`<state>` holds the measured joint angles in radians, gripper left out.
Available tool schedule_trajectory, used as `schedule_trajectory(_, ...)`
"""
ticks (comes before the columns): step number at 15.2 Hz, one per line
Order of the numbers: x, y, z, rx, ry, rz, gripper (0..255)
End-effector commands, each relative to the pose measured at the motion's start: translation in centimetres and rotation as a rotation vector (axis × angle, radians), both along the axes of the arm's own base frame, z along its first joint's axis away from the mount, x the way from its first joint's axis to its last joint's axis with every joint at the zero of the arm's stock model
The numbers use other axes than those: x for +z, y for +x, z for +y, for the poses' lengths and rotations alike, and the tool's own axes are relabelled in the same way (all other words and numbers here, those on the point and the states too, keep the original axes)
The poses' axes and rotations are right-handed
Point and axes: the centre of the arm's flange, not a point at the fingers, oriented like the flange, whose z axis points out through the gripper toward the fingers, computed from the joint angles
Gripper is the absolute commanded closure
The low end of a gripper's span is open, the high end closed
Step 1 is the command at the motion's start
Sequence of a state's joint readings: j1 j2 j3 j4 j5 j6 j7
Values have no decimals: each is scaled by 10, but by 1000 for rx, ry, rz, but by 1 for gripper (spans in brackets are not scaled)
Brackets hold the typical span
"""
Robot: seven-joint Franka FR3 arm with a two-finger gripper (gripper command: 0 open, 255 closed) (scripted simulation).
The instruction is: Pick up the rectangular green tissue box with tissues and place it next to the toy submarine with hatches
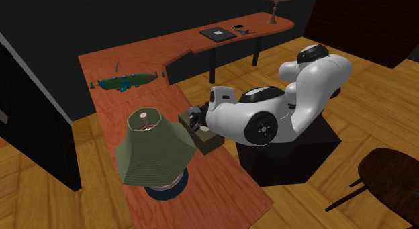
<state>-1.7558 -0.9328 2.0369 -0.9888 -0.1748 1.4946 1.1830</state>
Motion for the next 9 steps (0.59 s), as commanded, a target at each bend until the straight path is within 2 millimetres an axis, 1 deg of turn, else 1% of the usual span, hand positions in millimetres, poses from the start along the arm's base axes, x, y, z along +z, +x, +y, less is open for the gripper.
schedule_trajectory(1,11,0,0,0,0,0,255)
schedule_trajectory(7,42,0,0,0,0,0,255)
schedule_trajectory(8,43,0,0,0,0,0,255)
schedule_trajectory(9,43,5,-12,0,0,0,255)
